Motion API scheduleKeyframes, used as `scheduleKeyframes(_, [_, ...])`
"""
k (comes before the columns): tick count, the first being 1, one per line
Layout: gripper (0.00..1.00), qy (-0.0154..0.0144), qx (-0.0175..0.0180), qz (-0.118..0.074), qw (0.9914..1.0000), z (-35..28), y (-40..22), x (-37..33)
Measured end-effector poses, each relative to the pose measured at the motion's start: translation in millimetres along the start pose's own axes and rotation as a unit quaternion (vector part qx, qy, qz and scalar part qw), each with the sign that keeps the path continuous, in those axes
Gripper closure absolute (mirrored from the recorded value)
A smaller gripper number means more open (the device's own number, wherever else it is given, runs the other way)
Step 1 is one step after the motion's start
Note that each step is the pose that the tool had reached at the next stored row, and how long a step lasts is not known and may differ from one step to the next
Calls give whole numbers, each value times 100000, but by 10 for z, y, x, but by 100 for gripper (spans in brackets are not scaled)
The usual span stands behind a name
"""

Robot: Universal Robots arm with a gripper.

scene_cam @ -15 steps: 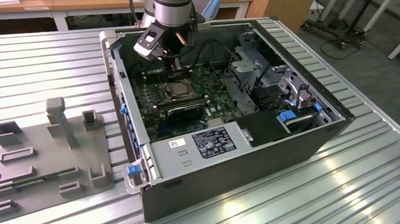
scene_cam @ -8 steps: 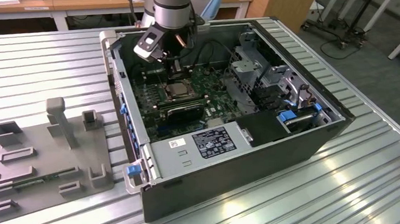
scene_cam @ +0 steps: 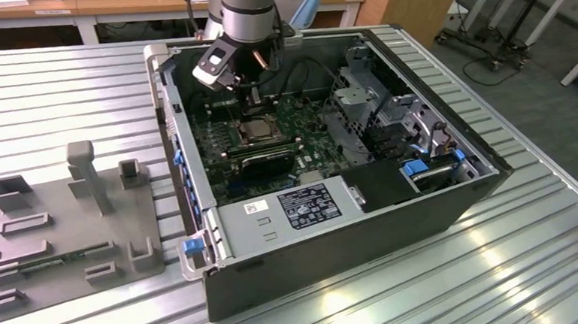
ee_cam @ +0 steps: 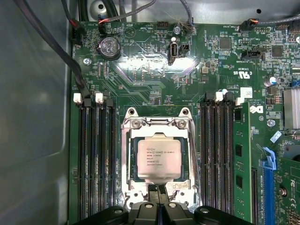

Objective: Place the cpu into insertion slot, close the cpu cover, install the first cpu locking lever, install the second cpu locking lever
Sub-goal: 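Close the cpu cover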

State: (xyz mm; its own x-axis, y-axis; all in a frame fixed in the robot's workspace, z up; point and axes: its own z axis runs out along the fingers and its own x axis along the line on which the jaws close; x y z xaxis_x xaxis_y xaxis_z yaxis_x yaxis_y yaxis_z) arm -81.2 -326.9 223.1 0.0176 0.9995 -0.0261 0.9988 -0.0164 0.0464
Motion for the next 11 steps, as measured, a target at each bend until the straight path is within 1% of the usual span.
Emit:
scheduleKeyframes(3, [89,-6,-2,8,100000,18,-2,0])
scheduleKeyframes(9, [89,-5,-2,30,100000,19,-2,1])
scheduleKeyframes(11, [89,-42,19,946,99996,21,-2,1])
